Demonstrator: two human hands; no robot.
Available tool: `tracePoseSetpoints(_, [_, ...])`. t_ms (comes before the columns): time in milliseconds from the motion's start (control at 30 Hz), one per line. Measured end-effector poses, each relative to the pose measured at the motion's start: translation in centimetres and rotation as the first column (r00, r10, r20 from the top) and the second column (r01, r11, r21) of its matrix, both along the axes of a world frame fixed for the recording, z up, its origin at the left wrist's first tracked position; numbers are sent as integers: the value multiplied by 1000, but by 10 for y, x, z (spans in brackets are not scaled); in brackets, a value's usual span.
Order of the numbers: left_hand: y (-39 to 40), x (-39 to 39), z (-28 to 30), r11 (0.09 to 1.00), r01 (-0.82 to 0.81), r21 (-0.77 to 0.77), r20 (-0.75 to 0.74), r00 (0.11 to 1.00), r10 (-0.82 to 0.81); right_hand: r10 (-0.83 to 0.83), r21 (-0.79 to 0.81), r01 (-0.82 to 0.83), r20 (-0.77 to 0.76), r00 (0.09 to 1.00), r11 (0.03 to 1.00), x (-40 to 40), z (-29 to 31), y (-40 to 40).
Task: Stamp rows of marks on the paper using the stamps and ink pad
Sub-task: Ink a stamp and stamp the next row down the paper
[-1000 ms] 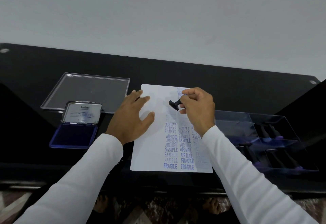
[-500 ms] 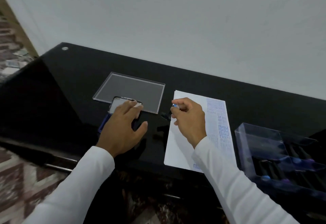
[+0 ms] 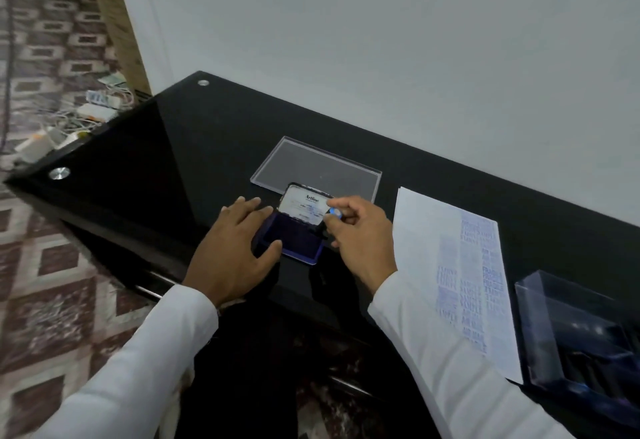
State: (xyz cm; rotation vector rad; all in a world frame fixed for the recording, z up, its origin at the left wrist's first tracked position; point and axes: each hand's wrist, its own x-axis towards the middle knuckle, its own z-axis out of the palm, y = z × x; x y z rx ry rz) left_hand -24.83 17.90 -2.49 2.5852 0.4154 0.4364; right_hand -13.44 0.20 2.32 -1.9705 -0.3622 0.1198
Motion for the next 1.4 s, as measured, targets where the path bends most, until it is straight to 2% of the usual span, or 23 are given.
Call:
tracePoseSetpoints(133, [11, -5, -6, 1000, -14, 19, -21, 1000, 14, 65, -65, -62, 41, 997, 996, -8, -1, 13])
tracePoseSetpoints(300, [16, -4, -12, 998, -2, 66, -51, 999, 6, 181, -242, -127, 216, 960, 962, -15, 2, 22])
tracePoseSetpoints(533, [16, -4, -20, 987, -9, 163, -89, 996, 23, 289, -400, -175, 246, 925, 900, -19, 8, 26])
tracePoseSetpoints(767, [16, -2, -23, 982, -14, 191, -97, 995, 33, 332, -429, -180, 311, 890, 885, -16, 8, 28])
tracePoseSetpoints(1400, [16, 1, -27, 978, -30, 208, -114, 992, 54, 326, -386, -203, 286, 901, 900, -11, 7, 25])
